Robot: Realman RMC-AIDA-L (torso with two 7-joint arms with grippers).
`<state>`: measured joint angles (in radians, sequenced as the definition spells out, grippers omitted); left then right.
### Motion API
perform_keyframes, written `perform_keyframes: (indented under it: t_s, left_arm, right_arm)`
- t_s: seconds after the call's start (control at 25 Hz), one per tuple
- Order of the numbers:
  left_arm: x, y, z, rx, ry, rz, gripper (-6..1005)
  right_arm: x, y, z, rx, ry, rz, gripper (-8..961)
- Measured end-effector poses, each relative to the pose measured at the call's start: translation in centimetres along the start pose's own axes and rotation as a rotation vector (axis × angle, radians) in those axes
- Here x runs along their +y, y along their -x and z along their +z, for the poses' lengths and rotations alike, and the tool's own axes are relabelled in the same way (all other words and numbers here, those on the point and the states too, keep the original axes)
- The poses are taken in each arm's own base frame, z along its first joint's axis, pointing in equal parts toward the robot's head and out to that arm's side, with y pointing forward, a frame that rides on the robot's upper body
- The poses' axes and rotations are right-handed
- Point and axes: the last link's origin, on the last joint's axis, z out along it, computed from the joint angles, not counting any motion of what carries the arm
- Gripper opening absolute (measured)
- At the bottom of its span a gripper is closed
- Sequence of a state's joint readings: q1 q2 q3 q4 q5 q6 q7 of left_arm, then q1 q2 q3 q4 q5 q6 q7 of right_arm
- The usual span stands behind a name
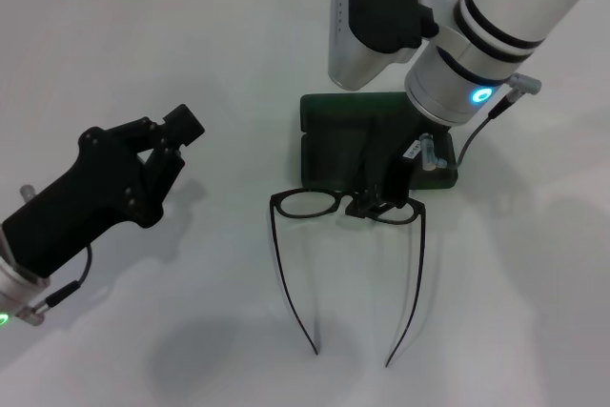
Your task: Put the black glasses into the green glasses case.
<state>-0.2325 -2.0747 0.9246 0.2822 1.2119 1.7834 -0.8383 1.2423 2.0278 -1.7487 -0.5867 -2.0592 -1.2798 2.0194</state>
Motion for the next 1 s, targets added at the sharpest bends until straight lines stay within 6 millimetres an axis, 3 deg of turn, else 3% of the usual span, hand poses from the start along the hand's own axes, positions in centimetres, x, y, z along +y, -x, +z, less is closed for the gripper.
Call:
perform_keyframes:
  t_s: [0.32,0.76,0.84,1.0]
  left_arm:
    - [0.0,0.2,0.0,-0.008,-0.006,-0.005,39]
    - [-0.1,0.3,0.2,-0.008,-0.011,-0.006,40]
    - [-0.1,0.2,0.3,-0.006,-0.01,-0.007,40]
    - [0.0,0.2,0.5,0.001,-0.004,-0.011,40]
  right_arm:
    - [-0.2,-0.4,0.4,-0.008,-0.033,-0.009,210]
    - [0.2,-0.5,0.6,-0.023,-0.041,-0.063,164]
    - [0.5,-0.6,0.5,-0.049,-0.044,-0.071,17]
    - [1.0,-0.5,-0.8,-0.138,-0.077,-0.08,18]
